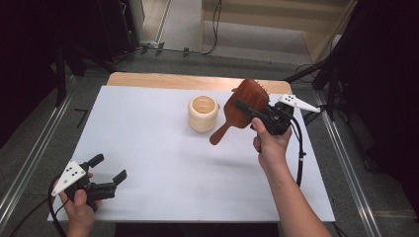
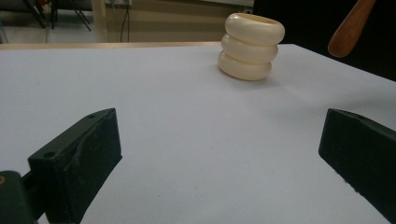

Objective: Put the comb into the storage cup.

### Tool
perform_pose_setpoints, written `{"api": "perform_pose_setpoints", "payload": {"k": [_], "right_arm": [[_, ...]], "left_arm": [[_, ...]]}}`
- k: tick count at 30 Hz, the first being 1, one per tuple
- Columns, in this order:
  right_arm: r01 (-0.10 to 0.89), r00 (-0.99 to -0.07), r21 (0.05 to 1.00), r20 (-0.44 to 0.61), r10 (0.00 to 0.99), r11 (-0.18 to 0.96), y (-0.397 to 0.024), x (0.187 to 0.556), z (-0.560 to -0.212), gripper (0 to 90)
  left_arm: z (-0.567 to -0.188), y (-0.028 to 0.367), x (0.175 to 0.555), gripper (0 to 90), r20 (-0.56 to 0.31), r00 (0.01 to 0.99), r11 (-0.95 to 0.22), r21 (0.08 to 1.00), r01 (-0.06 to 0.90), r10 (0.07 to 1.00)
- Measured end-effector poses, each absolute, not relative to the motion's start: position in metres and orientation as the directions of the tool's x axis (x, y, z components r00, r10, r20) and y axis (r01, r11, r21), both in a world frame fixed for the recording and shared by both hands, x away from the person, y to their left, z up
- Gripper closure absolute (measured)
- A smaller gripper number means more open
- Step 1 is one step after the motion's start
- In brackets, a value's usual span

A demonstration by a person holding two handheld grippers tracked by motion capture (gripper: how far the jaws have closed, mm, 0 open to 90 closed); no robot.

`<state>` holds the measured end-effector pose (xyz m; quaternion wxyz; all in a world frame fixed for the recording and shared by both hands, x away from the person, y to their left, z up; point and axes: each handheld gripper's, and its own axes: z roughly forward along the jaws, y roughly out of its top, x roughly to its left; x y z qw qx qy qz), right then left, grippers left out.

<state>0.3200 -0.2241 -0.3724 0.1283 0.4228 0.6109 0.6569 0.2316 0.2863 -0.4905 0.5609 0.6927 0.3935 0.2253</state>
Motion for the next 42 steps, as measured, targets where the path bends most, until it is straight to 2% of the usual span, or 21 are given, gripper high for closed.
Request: {"api": "perform_pose_setpoints", "payload": {"k": [23,42], "right_arm": [[0.321,-0.601,0.915,0.397,0.694,-0.245,-0.223,0.346,-0.347,52.9],[0.314,-0.583,0.911,0.407,0.704,-0.266,-0.223,0.366,-0.343,52.9]], "left_arm": [[-0.491,0.287,0.232,0.0,-0.130,0.592,-0.063,0.954,0.293,0.796],[-0.491,0.287,0.232,0.0,-0.130,0.593,-0.062,0.954,0.292,0.795]]}}
